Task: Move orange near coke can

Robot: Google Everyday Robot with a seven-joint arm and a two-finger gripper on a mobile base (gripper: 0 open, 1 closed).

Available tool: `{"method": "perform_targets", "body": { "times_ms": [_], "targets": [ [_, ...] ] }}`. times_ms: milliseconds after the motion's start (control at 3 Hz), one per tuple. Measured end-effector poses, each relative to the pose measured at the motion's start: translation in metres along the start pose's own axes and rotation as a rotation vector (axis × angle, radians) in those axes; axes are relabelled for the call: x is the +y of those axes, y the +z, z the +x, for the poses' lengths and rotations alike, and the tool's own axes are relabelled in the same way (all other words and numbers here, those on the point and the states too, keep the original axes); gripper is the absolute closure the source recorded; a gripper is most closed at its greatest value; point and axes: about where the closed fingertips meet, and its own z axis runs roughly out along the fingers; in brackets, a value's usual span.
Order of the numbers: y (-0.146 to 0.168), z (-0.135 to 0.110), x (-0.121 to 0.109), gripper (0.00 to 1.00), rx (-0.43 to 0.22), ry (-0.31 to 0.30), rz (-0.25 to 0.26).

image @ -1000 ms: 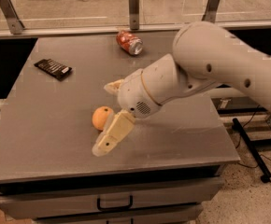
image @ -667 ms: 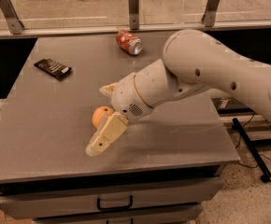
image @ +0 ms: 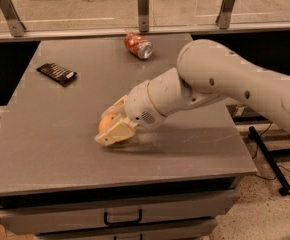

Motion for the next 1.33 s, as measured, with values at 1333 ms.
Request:
{"method": "perform_targets", "body": {
  "times_ms": [1333],
  "targets": [
    [-0.062,-0.004,-0.034,1.0,-0.024,-0.041,0.082]
  ]
}}
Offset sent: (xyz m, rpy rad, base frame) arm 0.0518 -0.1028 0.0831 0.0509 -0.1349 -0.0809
